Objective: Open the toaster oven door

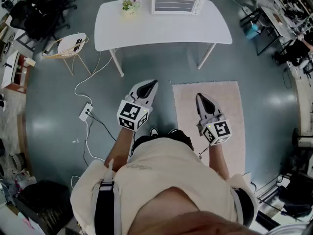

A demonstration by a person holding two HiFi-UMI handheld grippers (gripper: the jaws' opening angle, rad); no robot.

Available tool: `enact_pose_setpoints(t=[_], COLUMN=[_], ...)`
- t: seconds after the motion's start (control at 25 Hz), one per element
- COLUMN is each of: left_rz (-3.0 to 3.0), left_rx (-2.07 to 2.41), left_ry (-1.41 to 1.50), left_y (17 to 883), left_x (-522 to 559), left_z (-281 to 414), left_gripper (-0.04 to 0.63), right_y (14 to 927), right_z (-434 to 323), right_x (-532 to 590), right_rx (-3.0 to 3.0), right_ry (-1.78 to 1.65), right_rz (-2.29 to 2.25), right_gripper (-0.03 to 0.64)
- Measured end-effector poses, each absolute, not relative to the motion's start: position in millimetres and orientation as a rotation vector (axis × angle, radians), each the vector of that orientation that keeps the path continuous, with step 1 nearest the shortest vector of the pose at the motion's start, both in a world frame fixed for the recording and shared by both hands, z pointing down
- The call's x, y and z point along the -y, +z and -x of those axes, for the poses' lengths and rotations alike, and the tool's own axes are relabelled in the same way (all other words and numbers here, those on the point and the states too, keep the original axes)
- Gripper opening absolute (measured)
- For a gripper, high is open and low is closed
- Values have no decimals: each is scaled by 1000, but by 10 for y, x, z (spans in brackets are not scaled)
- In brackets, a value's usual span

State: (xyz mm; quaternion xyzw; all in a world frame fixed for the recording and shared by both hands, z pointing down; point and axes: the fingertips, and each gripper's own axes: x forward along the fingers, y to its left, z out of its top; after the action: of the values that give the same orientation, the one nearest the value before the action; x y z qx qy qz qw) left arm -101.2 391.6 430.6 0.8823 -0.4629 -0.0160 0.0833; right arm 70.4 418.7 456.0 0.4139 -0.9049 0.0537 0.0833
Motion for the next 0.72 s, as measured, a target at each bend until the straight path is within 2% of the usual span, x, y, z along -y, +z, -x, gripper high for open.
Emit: enact_pose_setpoints(t=[0.72], left_rz=[-2619], left_rx=[1297], left_ry=[-32], left_y=[4488], left_x=[-3585], left_z=[918], left_gripper=[18], right_y=[4612], right_z=[-1006], right_x=[-3922], right_rx=[2648], right_ry=[263], right_rz=[-1417], right_gripper=[5])
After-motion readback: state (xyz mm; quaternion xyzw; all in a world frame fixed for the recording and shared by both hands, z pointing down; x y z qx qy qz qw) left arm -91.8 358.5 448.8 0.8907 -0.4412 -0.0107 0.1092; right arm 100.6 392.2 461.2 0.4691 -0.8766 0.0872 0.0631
